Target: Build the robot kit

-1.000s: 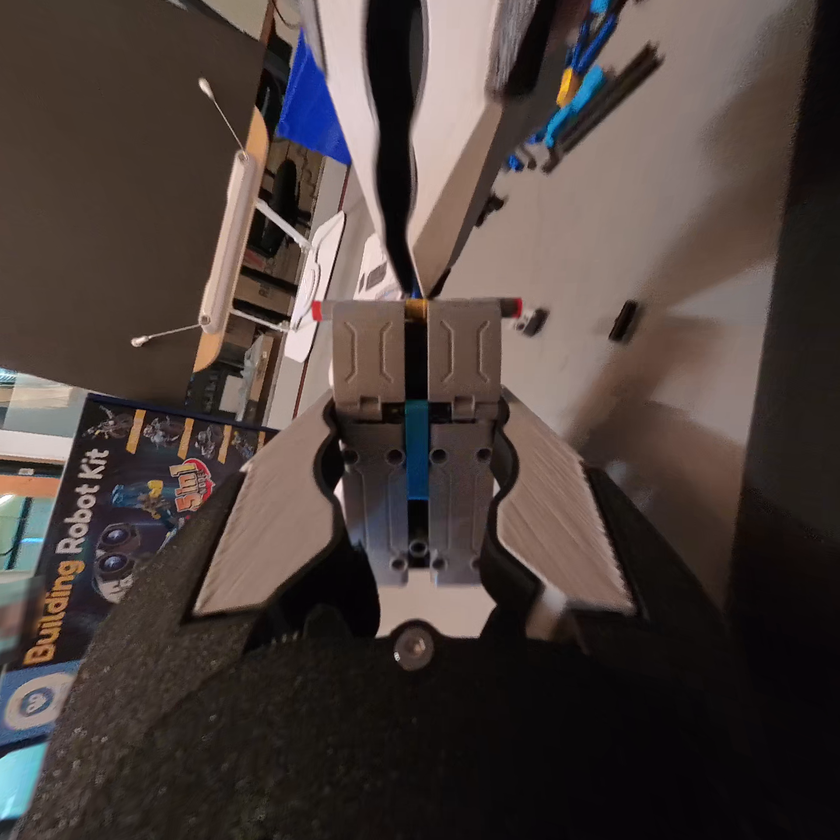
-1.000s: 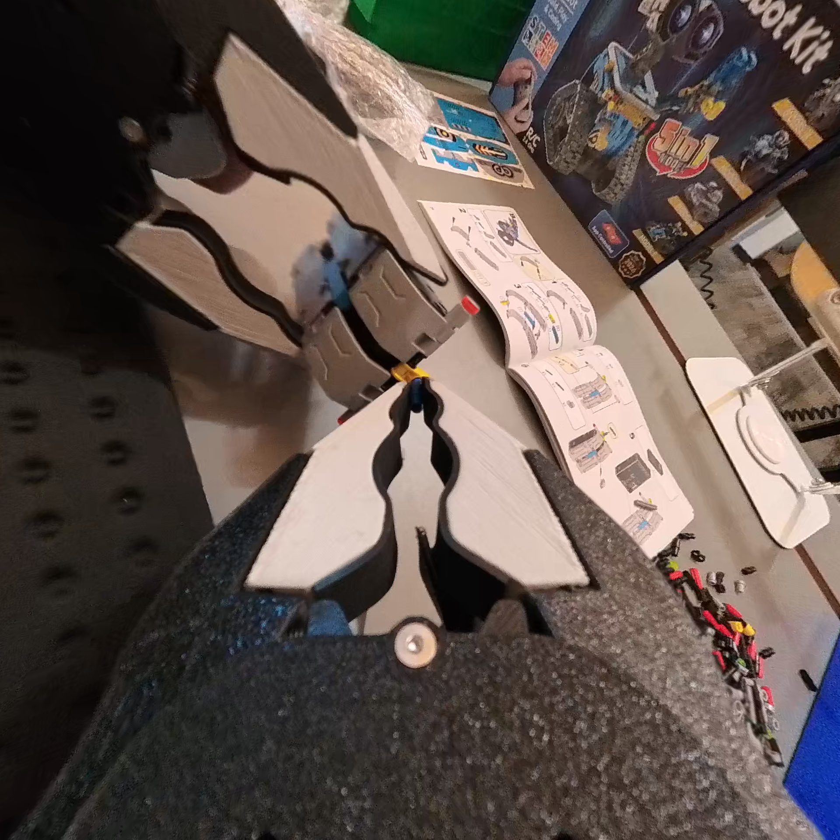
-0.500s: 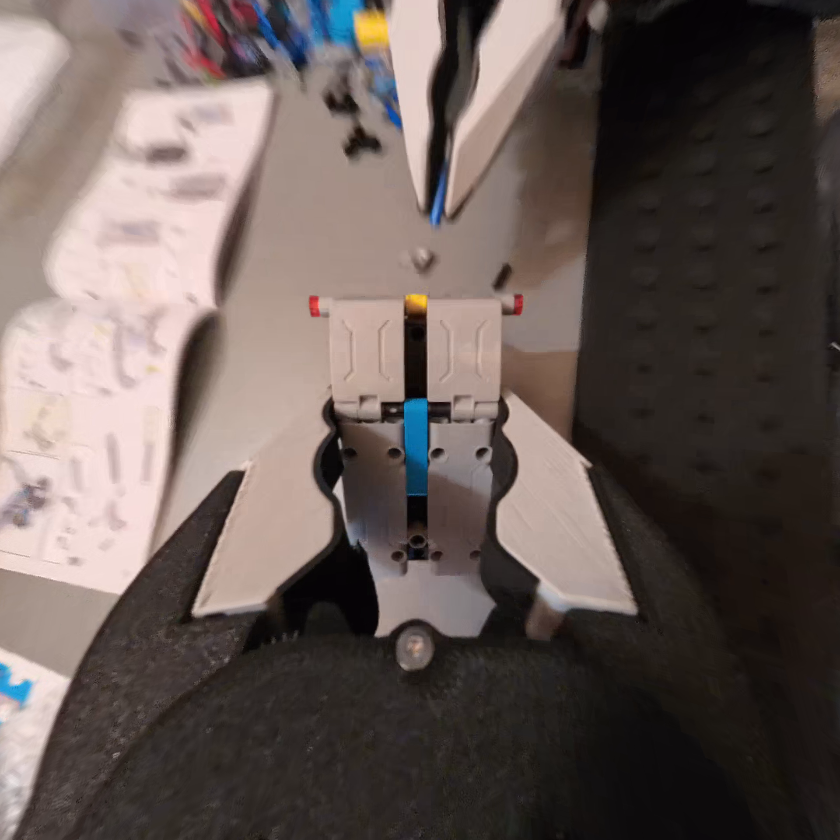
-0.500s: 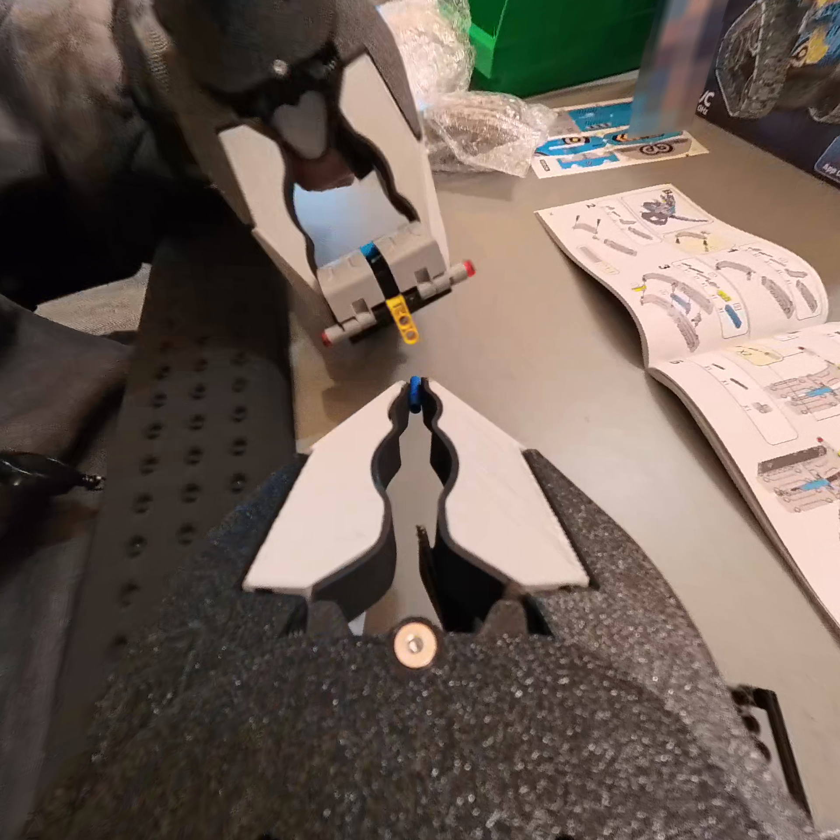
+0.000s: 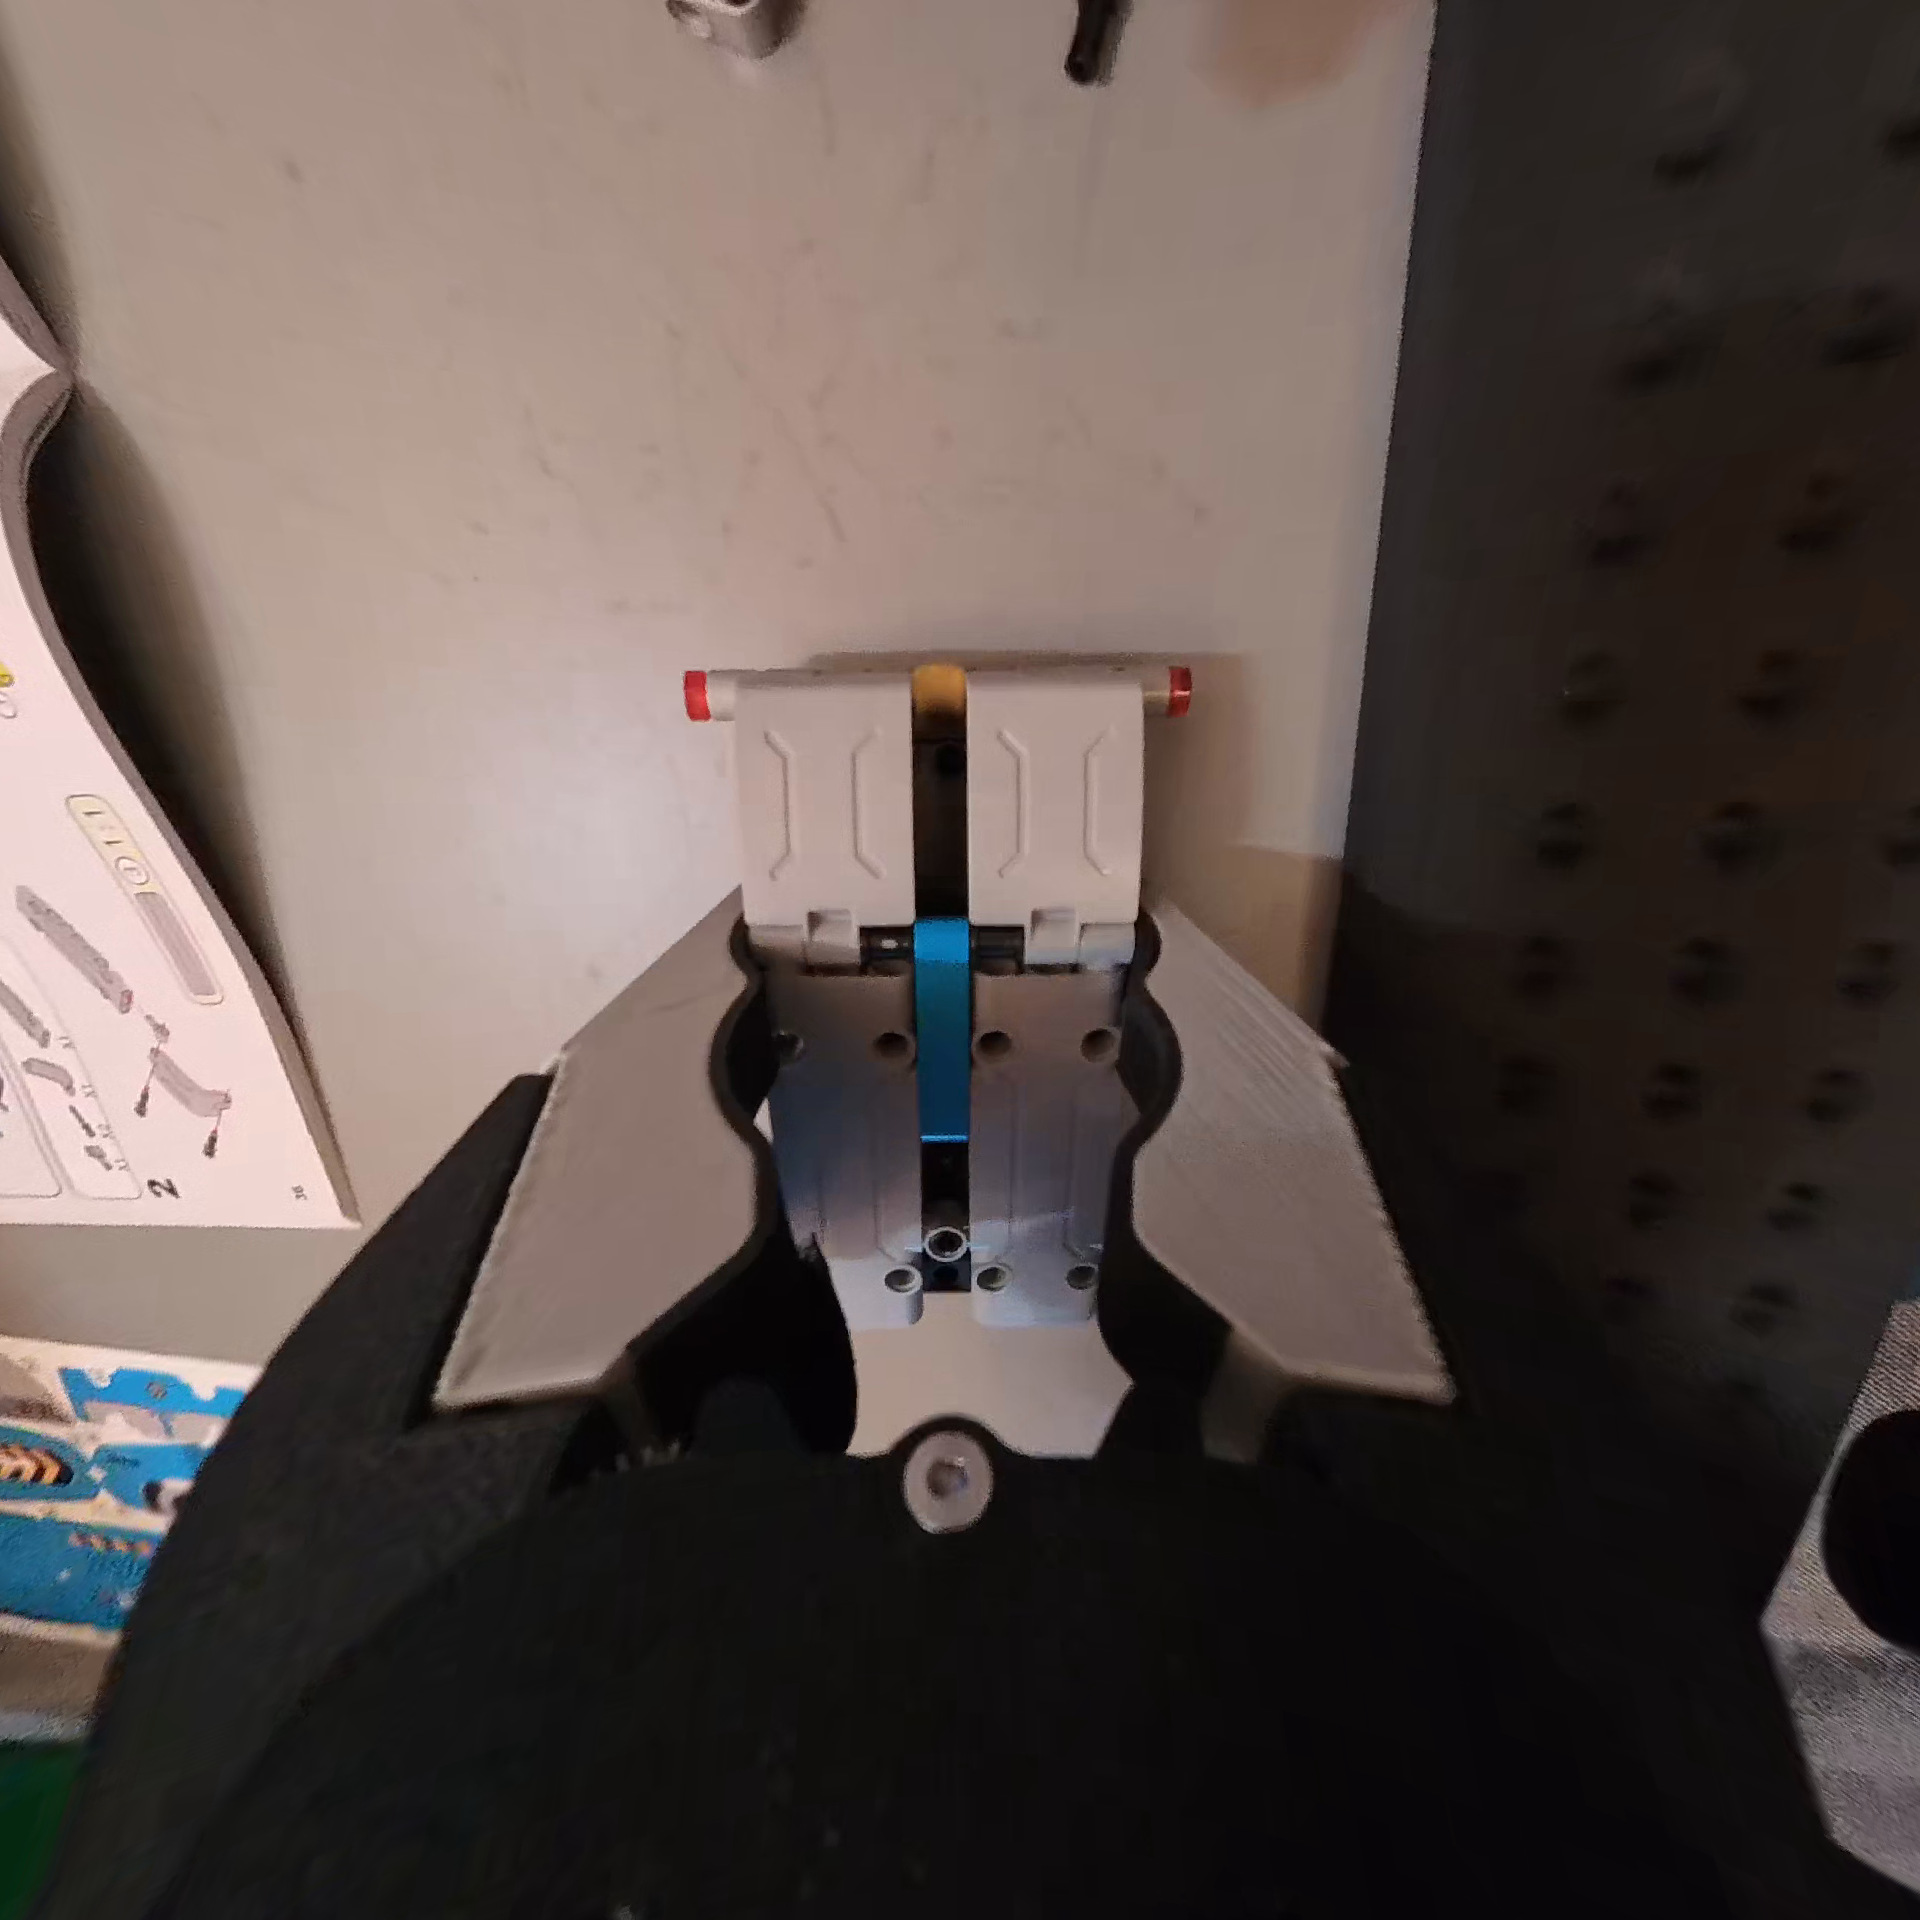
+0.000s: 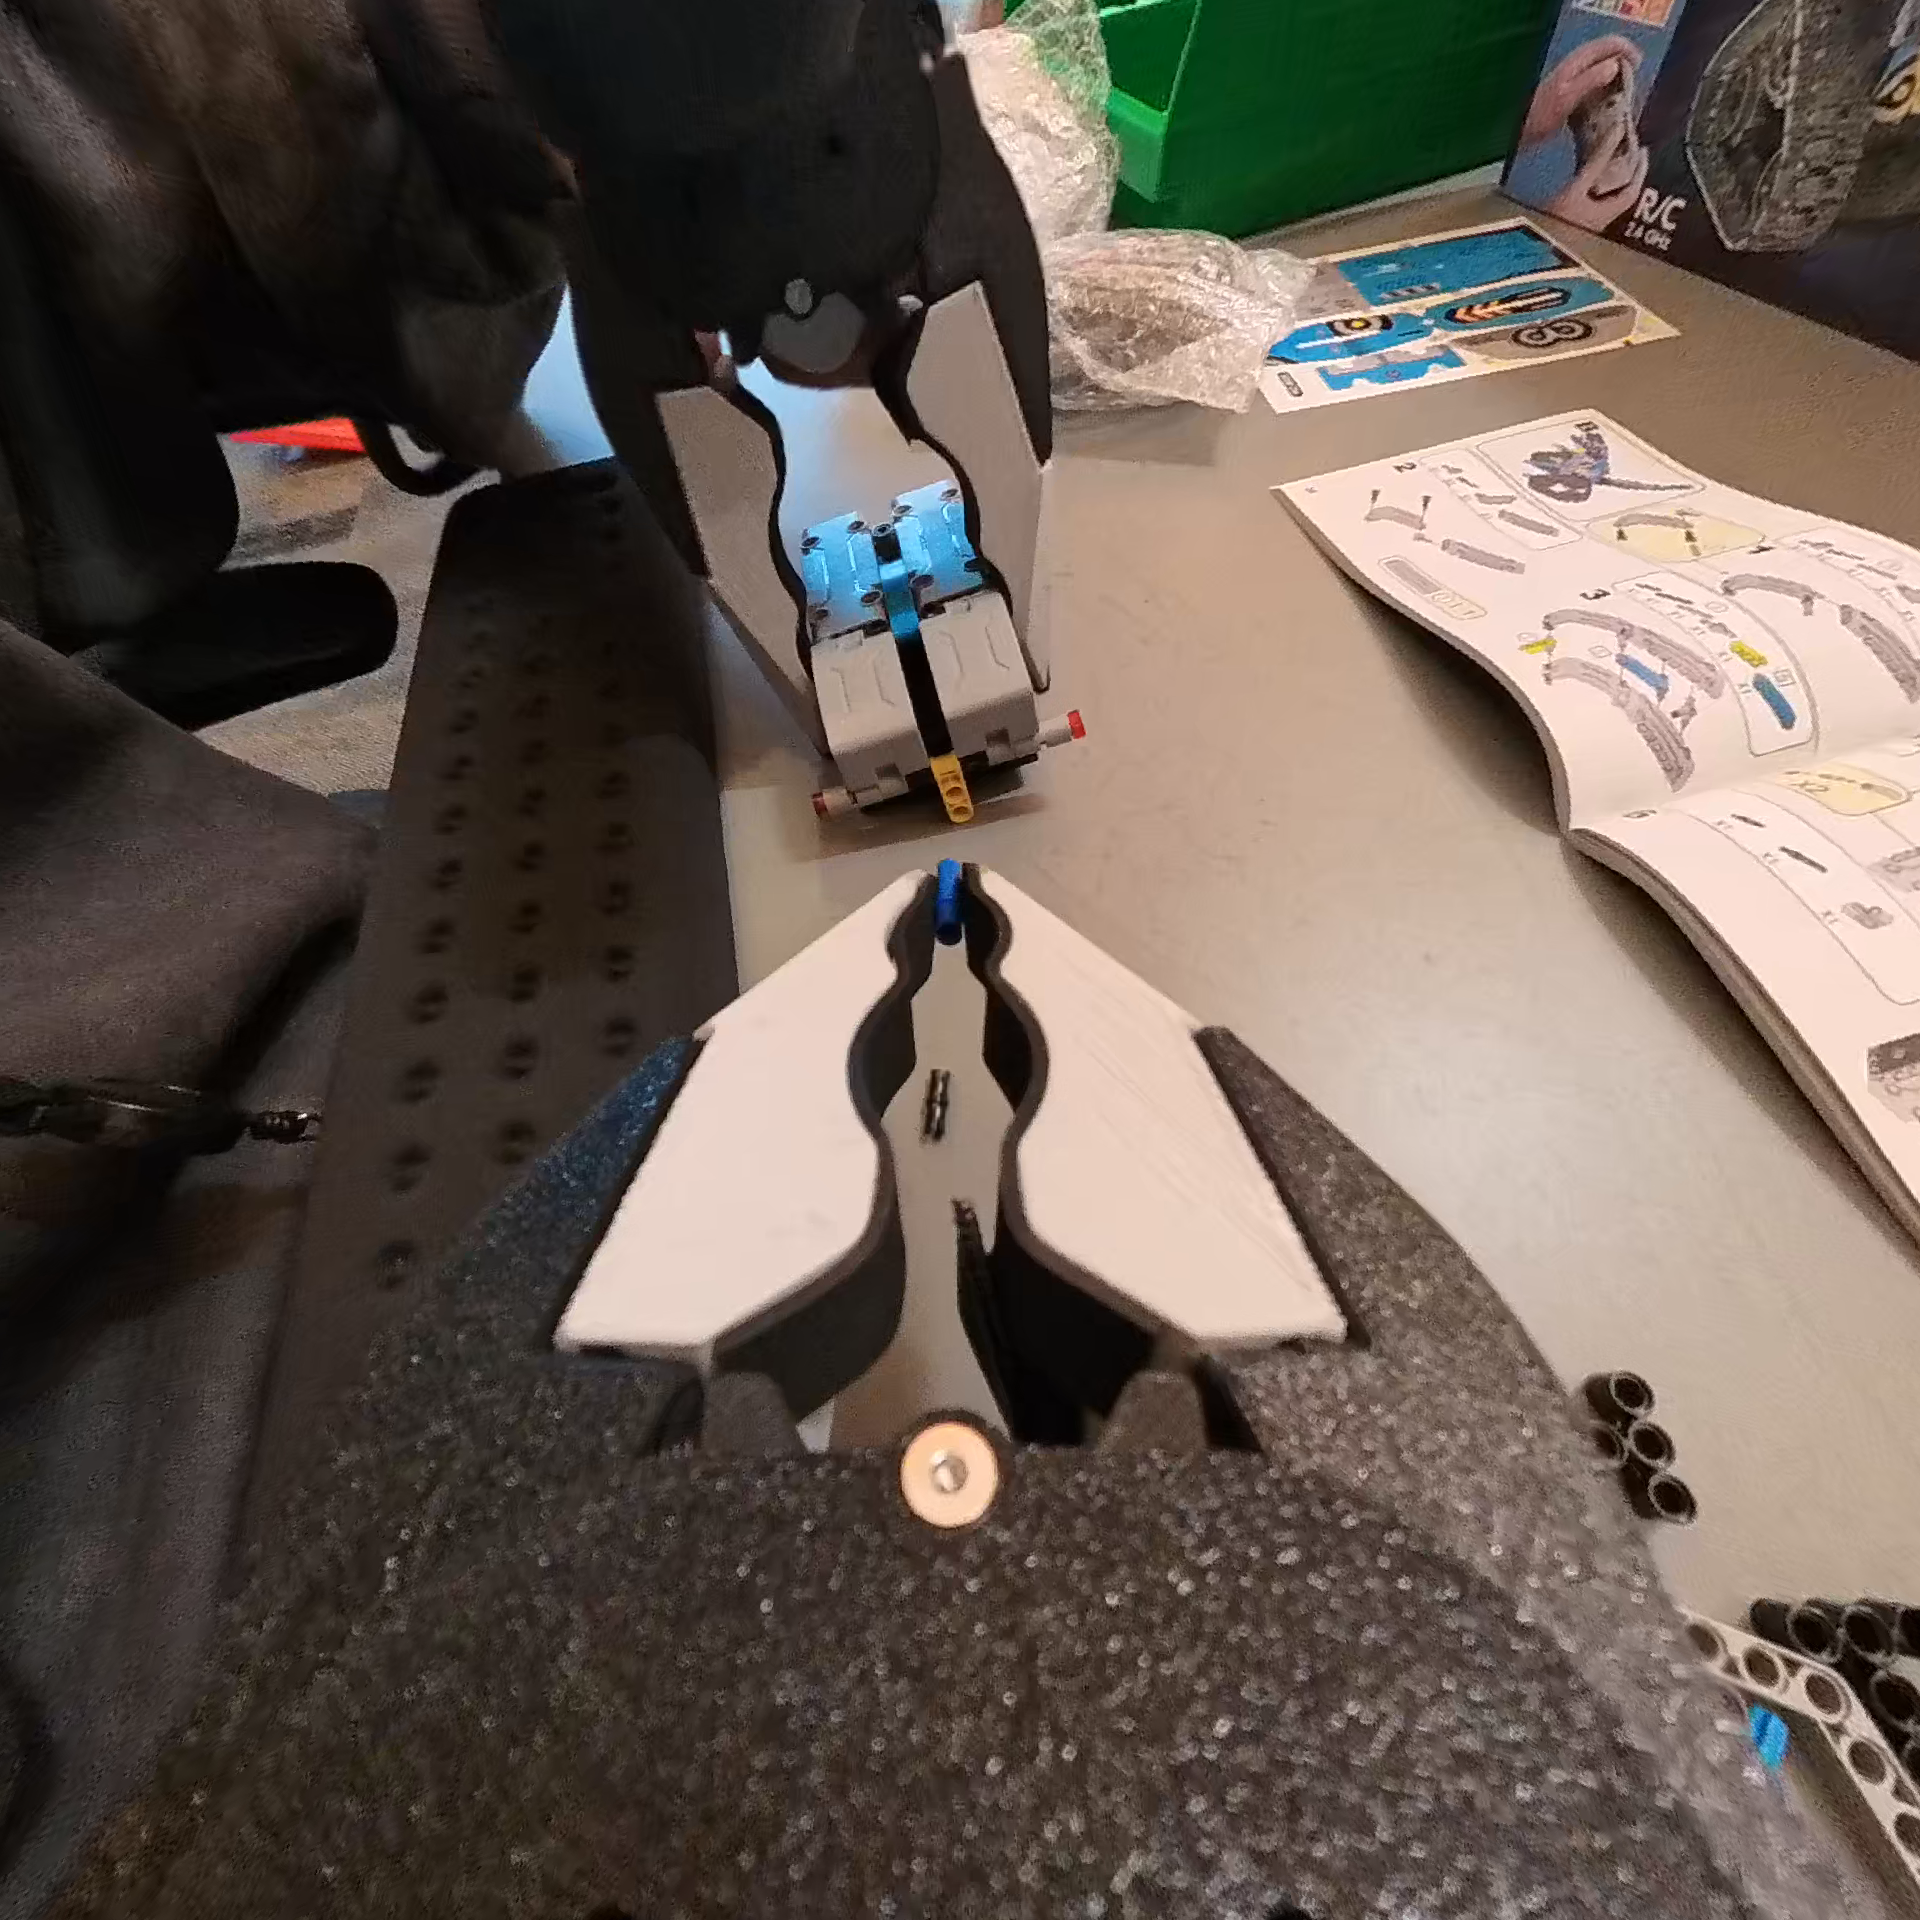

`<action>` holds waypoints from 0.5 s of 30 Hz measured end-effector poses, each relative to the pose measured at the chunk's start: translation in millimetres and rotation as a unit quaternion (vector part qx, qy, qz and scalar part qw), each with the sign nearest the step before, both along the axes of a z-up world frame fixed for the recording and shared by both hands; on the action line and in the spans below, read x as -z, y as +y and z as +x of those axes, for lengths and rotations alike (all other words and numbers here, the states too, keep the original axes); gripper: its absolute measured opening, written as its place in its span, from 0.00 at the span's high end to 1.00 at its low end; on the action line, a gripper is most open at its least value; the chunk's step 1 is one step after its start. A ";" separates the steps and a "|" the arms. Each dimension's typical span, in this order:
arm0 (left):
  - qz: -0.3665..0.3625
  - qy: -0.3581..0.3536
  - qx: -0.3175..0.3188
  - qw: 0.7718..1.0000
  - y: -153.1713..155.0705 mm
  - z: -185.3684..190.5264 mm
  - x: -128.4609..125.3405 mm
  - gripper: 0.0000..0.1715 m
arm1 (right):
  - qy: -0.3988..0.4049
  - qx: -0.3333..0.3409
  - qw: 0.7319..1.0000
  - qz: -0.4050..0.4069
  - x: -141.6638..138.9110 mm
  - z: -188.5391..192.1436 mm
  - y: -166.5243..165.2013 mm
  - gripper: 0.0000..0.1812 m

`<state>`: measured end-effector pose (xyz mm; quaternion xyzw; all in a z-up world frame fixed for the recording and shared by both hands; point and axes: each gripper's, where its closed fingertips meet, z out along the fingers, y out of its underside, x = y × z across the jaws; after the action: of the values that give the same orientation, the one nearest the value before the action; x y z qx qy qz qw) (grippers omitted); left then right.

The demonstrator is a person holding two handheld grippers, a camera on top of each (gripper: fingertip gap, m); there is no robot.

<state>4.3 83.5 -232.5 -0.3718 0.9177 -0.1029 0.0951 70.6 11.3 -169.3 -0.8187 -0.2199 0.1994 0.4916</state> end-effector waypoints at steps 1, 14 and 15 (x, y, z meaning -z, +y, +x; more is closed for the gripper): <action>0.012 -0.002 -0.006 1.000 1.2 2.1 -0.7 0.60 | 0.002 0.001 1.000 0.000 -0.3 0.7 -0.2 0.98; -0.003 0.065 0.000 0.998 -14.4 18.2 -7.2 0.63 | 0.012 -0.002 1.000 0.004 -3.9 0.8 -5.0 0.98; -0.015 0.049 0.007 0.999 -17.5 19.4 -12.2 0.63 | 0.014 -0.003 1.000 0.006 -4.7 0.8 -5.4 0.98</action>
<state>23.7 66.0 -220.2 -0.3712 0.9223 -0.0986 0.0440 71.4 5.9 -164.6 -0.8124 -0.2163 0.2108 0.4988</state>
